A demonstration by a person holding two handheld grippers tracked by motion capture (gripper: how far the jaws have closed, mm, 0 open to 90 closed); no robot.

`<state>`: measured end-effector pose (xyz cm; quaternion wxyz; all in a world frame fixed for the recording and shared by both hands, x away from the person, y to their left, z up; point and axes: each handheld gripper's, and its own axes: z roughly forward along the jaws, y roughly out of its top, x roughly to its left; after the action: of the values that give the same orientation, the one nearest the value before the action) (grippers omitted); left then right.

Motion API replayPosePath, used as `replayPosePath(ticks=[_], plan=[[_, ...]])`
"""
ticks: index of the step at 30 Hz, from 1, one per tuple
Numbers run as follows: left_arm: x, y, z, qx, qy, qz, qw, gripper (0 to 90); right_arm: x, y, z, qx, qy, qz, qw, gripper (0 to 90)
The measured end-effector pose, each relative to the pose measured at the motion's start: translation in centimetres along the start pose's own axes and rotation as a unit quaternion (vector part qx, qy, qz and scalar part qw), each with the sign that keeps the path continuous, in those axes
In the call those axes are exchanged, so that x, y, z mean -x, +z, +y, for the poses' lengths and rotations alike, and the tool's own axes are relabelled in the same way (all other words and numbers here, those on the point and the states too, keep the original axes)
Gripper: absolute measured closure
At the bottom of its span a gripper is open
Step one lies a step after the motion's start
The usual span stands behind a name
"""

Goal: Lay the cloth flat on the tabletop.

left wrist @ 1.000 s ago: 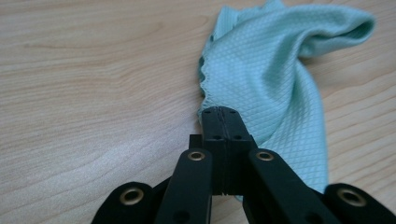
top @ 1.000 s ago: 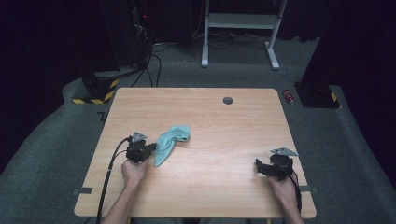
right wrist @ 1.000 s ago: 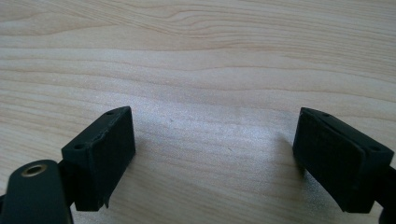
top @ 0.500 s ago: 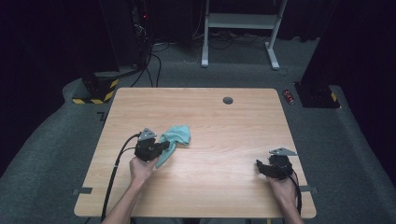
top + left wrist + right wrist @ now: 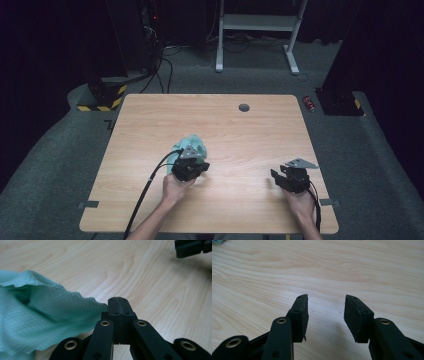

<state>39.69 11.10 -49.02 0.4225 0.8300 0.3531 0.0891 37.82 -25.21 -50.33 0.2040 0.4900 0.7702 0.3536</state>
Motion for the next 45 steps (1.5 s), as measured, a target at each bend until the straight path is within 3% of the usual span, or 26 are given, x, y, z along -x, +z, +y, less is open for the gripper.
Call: replayPosePath(ticks=[4,7,8,13,17,20,23,26,30,33,39,45], plan=[[1.1,1.9,0.4,-0.02,0.02,-0.003,0.9996,90.0,-1.4,0.3,0.9,0.009,-0.016,0.023,0.9996,57.4],[1.2,2.3,0.4,-0.021,0.024,0.002,0.9995,88.3,-2.7,0.7,1.4,0.014,-0.028,0.04,0.9987,58.1],[1.2,2.1,0.3,-0.018,0.024,0.004,0.9995,83.7,-3.1,0.9,1.6,0.015,-0.033,0.046,0.9983,58.4],[0.5,-0.4,-0.4,-0.009,0.024,0.027,0.9993,63.8,-5.1,1.8,2.6,0.017,-0.052,0.074,0.9958,58.7],[-1.2,-3.5,-1.4,0.015,-0.008,0.064,0.9978,57.7,-6.9,2.6,3.4,0.018,-0.073,0.091,0.993,58.6],[-2.9,-5.1,-2.1,0.012,-0.039,0.116,0.9924,56.1,-8.7,3.2,4.1,0.018,-0.093,0.109,0.9895,58.1],[-4.7,-5.9,-2.9,0.008,-0.077,0.15,0.9857,55.0,-10.6,3.8,5.0,0.023,-0.113,0.125,0.9855,57.2],[-6.1,-5.7,-3.4,-0.003,-0.091,0.178,0.9799,54.1,-12.5,4.4,5.9,0.025,-0.13,0.142,0.981,56.5],[-7.5,-4.9,-4.0,-0.017,-0.112,0.194,0.9745,53.3,-14.4,5.2,6.6,0.02,-0.142,0.161,0.9765,56.2],[-8.1,-4.4,-4.1,-0.015,-0.121,0.198,0.9726,53.6,-15.4,5.8,6.8,0.012,-0.149,0.167,0.9744,56.3],[-8.4,-3.5,-4.1,-0.024,-0.124,0.197,0.9722,59.3,-16.2,7.3,6.7,-0.002,-0.149,0.166,0.9749,63.5],[-8.6,-3.2,-4.0,-0.029,-0.116,0.191,0.9743,75.3,-16.4,8.4,6.6,-0.018,-0.155,0.154,0.9757,87.3]])
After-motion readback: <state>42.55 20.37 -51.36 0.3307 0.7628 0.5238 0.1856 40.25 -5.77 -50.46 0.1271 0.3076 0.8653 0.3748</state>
